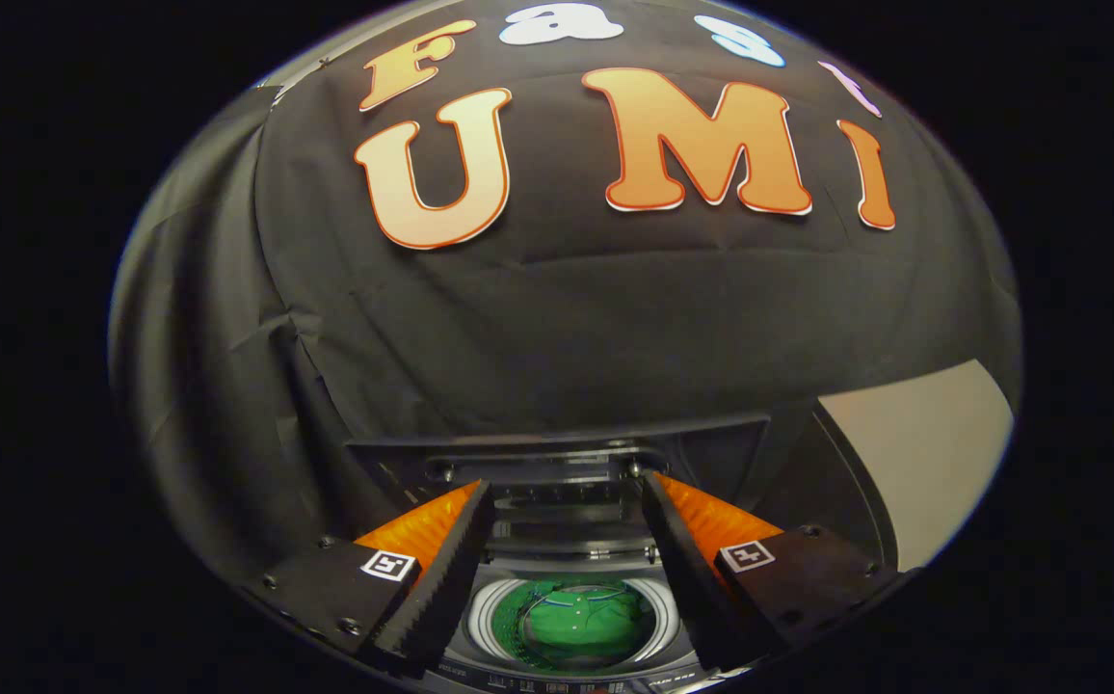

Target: Put the clothes into the washing machine and then close the washing machine lid.

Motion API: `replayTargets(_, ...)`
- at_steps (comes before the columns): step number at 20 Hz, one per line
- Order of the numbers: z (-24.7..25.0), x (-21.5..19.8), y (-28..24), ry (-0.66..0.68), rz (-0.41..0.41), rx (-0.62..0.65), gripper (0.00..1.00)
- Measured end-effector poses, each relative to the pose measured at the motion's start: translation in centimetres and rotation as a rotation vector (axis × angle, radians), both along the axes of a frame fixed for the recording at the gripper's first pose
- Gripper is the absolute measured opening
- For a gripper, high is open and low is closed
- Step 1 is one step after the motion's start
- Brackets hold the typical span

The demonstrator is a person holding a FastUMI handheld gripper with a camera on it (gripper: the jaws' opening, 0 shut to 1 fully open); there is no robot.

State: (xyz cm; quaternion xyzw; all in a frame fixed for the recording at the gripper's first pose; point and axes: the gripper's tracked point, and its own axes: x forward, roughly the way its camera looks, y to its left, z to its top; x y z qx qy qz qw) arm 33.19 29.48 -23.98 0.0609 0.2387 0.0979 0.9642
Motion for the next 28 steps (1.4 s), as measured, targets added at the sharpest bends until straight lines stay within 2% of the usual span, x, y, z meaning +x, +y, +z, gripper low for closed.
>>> replayTargets(7, 0.3, 5.7, 0.6, -0.024, -0.02, 0.012, 0.99)
replayTargets(11, -1.2, 7.2, 0.7, 0.002, -0.041, 0.009, 0.99)
replayTargets(15, -1.5, 7.8, -0.3, 0.002, -0.08, -0.002, 0.98)
replayTargets(19, -2.0, 7.5, -0.6, -0.013, -0.07, -0.07, 0.96)
replayTargets(28, -2.1, 6.4, -0.9, -0.015, -0.087, -0.059, 0.97)
